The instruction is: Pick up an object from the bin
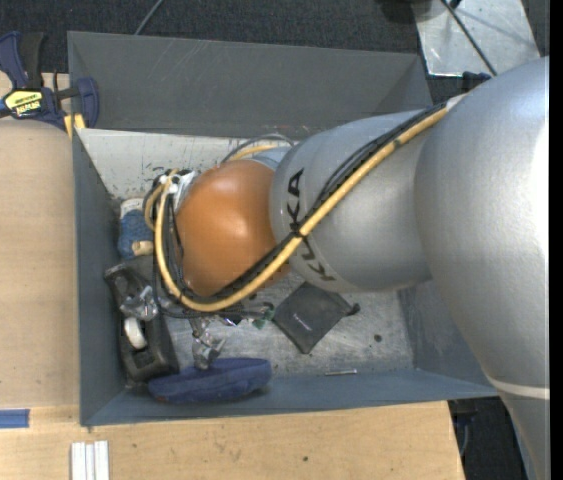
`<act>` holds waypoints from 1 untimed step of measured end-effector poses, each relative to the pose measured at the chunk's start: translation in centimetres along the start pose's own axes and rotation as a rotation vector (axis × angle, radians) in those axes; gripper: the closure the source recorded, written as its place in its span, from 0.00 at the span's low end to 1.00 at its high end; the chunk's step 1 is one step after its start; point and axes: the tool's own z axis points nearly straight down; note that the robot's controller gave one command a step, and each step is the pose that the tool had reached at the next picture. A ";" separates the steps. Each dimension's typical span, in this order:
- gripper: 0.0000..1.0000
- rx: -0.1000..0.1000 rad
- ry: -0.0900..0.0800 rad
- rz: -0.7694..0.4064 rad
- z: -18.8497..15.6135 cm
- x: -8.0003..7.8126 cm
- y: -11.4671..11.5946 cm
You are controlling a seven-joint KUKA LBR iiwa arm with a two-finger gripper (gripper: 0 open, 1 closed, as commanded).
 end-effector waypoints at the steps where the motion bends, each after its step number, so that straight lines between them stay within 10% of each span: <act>1: 0.00 -0.018 0.035 0.089 -1.8 -4.4 -7.8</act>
Offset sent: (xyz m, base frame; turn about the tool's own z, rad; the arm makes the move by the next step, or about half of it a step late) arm 0.0860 -0.0154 0.0199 0.0856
